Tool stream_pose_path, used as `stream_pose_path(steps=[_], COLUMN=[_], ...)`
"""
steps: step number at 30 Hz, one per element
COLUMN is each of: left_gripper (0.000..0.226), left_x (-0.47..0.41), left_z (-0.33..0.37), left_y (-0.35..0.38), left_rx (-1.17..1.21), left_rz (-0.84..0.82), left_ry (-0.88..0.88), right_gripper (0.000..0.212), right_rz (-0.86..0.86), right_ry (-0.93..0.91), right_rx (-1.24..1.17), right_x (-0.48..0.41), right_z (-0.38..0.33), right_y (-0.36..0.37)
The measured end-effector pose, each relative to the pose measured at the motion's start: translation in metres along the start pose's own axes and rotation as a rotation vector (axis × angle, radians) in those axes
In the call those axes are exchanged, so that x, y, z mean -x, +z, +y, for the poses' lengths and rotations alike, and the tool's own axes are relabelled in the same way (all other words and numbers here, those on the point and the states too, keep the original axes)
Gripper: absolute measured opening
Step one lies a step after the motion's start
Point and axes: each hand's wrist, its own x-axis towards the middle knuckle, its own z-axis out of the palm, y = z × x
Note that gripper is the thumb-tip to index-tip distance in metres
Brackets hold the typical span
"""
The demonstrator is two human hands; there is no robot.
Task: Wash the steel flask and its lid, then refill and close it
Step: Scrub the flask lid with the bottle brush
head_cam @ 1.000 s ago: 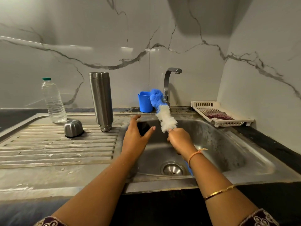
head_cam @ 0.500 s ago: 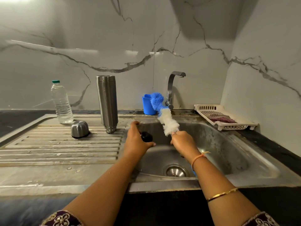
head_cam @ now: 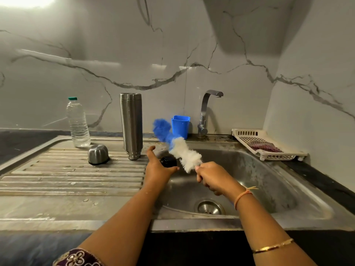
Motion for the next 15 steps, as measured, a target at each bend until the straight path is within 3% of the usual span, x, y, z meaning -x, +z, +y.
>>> stream_pose_path(steps=[8,11,15], left_gripper=[0.113,0.119,0.112], left_x=[0.003,0.008,0.008], left_z=[0.004,0.008,0.008], left_y=[0.003,0.005,0.009], left_rx=[-0.03,-0.088,-0.118], left_rz=[-0.025,-0.105,-0.082], left_ry=[0.086,0.166,0.156], right_gripper=[0.04,0.039,0.04], right_rz=[-0.063,0.005,-0.05], right_ry=[0.028,0.001,-0.006], right_rx=[-0.012,0.032,0.021], right_x=[0.008,0.004,0.006], right_z=[-0.004,-0.005,-0.004], right_y=[0.002,0.005,0.006])
